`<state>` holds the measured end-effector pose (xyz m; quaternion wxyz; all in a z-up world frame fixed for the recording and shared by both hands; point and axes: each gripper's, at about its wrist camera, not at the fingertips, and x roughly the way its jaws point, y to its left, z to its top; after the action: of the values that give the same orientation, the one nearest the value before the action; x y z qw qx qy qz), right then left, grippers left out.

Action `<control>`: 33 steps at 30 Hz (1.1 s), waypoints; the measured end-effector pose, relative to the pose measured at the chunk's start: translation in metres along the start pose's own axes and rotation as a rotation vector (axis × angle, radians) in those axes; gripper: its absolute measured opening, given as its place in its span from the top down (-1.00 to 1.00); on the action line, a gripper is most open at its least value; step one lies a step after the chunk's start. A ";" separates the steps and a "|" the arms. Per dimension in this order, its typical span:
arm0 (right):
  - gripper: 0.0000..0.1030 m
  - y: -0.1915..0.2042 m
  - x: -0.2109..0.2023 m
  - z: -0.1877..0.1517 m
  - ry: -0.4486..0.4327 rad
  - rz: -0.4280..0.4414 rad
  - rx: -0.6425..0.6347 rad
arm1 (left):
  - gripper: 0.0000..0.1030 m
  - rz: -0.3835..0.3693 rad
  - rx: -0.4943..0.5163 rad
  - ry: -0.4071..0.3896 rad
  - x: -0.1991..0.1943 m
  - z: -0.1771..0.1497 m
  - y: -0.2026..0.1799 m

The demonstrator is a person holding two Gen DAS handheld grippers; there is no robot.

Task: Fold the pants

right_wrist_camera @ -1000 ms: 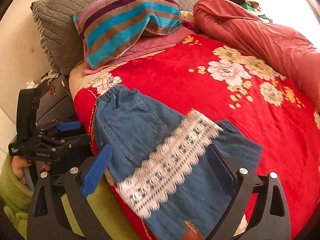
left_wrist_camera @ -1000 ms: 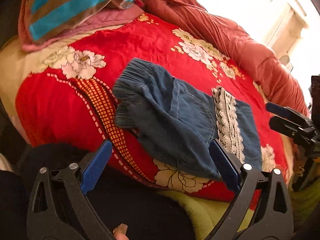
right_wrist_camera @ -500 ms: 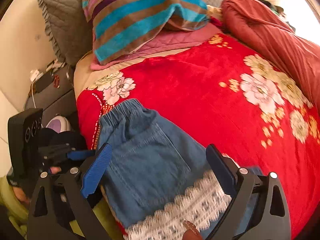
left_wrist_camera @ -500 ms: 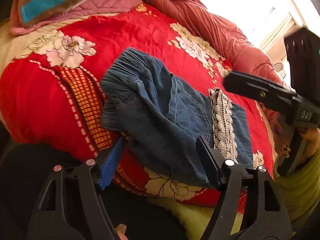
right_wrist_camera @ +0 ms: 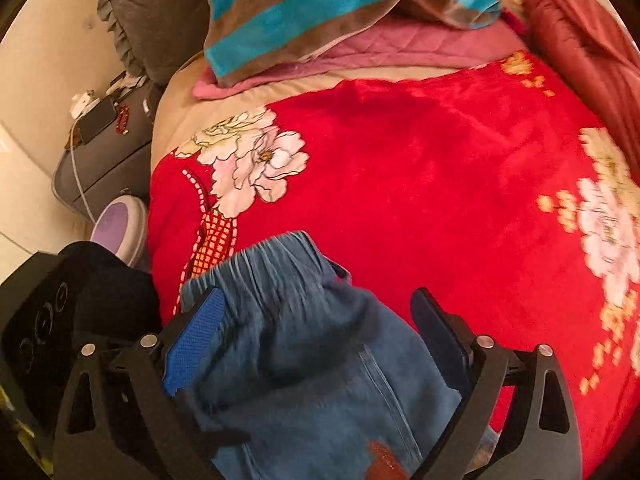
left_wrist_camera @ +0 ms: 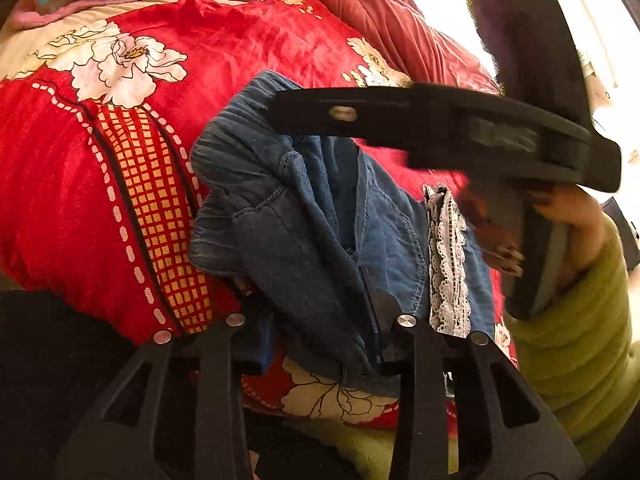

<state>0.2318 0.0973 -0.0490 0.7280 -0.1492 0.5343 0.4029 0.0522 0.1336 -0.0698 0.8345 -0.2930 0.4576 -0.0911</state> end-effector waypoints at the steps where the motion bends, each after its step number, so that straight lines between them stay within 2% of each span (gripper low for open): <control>1: -0.54 -0.001 0.005 0.000 0.007 0.034 0.006 | 0.50 0.001 0.001 0.000 0.000 0.000 0.000; 2: -0.31 -0.002 0.011 -0.002 0.016 0.081 0.013 | 0.50 0.002 0.003 -0.001 0.000 0.000 0.000; 3: -0.19 -0.003 0.013 -0.004 0.018 0.103 0.015 | 0.50 0.003 0.005 -0.002 0.000 0.000 -0.001; 7: 0.32 -0.004 -0.001 -0.014 -0.049 0.110 0.008 | 0.53 -0.004 0.011 -0.017 -0.004 -0.002 -0.002; 10: 0.40 -0.004 -0.032 -0.029 -0.140 0.120 -0.001 | 0.55 -0.009 0.042 -0.042 -0.013 -0.007 -0.010; 15: 0.41 -0.019 -0.093 -0.068 -0.286 0.151 0.056 | 0.60 -0.034 0.129 -0.064 -0.022 -0.012 -0.041; 23: 0.39 -0.049 -0.149 -0.134 -0.392 0.114 0.155 | 0.60 -0.053 0.293 -0.015 -0.011 -0.027 -0.105; 26: 0.33 -0.058 -0.164 -0.160 -0.438 0.095 0.196 | 0.60 -0.065 0.337 0.017 -0.001 -0.033 -0.124; 27: 0.27 -0.062 -0.169 -0.171 -0.461 0.089 0.222 | 0.60 -0.071 0.350 0.028 0.003 -0.034 -0.129; 29: 0.00 -0.073 -0.176 -0.192 -0.498 0.078 0.279 | 0.59 -0.089 0.394 0.065 0.014 -0.038 -0.143; 30: -0.03 -0.080 -0.180 -0.207 -0.515 0.073 0.318 | 0.58 -0.100 0.416 0.078 0.017 -0.042 -0.148; 33: -0.33 -0.097 -0.180 -0.243 -0.520 0.033 0.445 | 0.52 -0.134 0.497 0.130 0.027 -0.060 -0.165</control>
<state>0.1251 -0.1982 -0.0015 0.8479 0.1294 0.4081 0.3127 0.0376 -0.0363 -0.0189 0.8417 -0.1025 0.4536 -0.2745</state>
